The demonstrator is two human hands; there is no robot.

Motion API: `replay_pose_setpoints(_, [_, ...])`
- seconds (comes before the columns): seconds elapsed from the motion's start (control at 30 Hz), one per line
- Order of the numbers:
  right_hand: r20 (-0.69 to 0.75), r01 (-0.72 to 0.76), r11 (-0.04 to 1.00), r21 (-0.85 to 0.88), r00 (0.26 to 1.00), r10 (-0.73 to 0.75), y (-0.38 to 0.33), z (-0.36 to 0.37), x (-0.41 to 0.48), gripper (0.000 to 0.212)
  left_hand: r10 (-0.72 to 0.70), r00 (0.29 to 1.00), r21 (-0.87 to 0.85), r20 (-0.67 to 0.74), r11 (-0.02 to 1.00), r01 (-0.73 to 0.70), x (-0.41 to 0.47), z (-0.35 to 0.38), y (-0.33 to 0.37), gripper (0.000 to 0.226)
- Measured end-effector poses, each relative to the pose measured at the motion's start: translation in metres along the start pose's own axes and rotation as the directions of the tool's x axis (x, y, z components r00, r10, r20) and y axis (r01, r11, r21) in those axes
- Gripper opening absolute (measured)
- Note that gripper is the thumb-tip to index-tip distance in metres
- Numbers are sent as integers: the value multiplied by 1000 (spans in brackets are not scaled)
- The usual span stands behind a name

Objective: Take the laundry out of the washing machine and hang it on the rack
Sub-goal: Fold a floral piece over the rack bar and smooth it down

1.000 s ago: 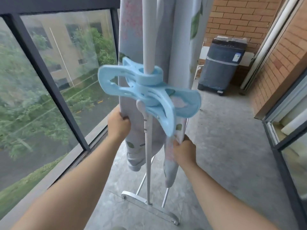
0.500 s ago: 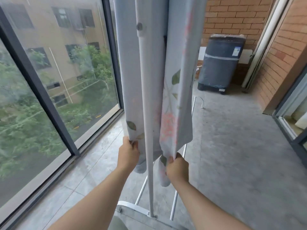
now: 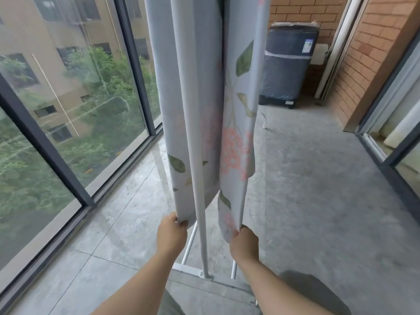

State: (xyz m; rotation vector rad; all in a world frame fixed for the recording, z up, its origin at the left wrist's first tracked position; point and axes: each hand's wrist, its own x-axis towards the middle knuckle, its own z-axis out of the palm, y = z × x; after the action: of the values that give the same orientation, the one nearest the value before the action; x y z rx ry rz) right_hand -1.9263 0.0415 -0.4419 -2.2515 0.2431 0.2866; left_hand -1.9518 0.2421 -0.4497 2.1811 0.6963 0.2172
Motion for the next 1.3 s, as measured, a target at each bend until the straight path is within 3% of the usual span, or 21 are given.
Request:
replay_pose_setpoints(0.1, [-9, -24, 1000, 1, 1000, 24, 9, 7, -3, 16, -232, 973, -281, 12, 933, 226, -9, 7, -9, 6])
replay_pose_setpoints(0.13, [-7, -28, 1000, 13, 1000, 28, 10, 8, -2, 12, -318, 947, -453, 46, 838, 303, -10, 7, -9, 10])
replay_pose_setpoints(0.2, [14, -56, 997, 45, 998, 55, 11, 11, -2, 10, -426, 884, -721, 191, 550, 421, -14, 4, -9, 24])
replay_pose_setpoints(0.33, [112, -162, 977, 141, 983, 147, 12, 17, 3, 18, -397, 771, -795, 499, 144, 589, -20, -6, -16, 29])
replay_pose_setpoints(0.4, [131, -188, 972, 145, 977, 169, 13, 20, 4, 19, -390, 721, -774, 572, 34, 632, -18, -9, -20, 23])
replay_pose_setpoints(0.5, [136, -212, 963, 166, 972, 191, 16, 23, 7, 15, -415, 687, -722, 597, 95, 685, -10, -10, -20, 15])
replay_pose_setpoints(0.57, [174, -283, 919, 275, 955, 242, 17, 23, 8, 21, -399, 674, -683, 622, 146, 716, -5, -7, -23, 19])
replay_pose_setpoints(0.6, [212, -358, 848, 391, 931, 296, 18, 22, 8, 28, -371, 663, -669, 650, 134, 731, -4, -4, -25, 20])
replay_pose_setpoints(0.7, [400, -547, 477, 687, 834, 380, 23, 18, 10, 40, -248, 622, -630, 743, 55, 774, -2, 5, -33, 17])
replay_pose_setpoints(0.77, [485, -580, 269, 769, 803, 347, 29, 15, 13, 30, -195, 602, -616, 774, -11, 788, -3, 14, -36, 15])
replay_pose_setpoints(0.83, [539, -592, 126, 796, 788, 297, 34, 17, 14, 16, -164, 603, -618, 780, -60, 784, -5, 24, -38, 16])
replay_pose_setpoints(0.97, [566, -623, 131, 771, 766, 305, 45, 32, 14, 15, -60, 682, -684, 729, -101, 723, -14, 39, -39, 28])
replay_pose_setpoints(1.07, [607, -664, 122, 738, 731, 311, 51, 45, 13, 11, -72, 723, -726, 687, -77, 683, -20, 54, -40, 29])
replay_pose_setpoints(1.13, [647, -693, 79, 717, 702, 297, 51, 51, 11, 8, -76, 723, -727, 686, -84, 681, -21, 59, -42, 27])
replay_pose_setpoints(1.3, [709, -735, 13, 677, 658, 254, 42, 59, 5, 9, -74, 702, -703, 708, 25, 711, -16, 56, -41, 24])
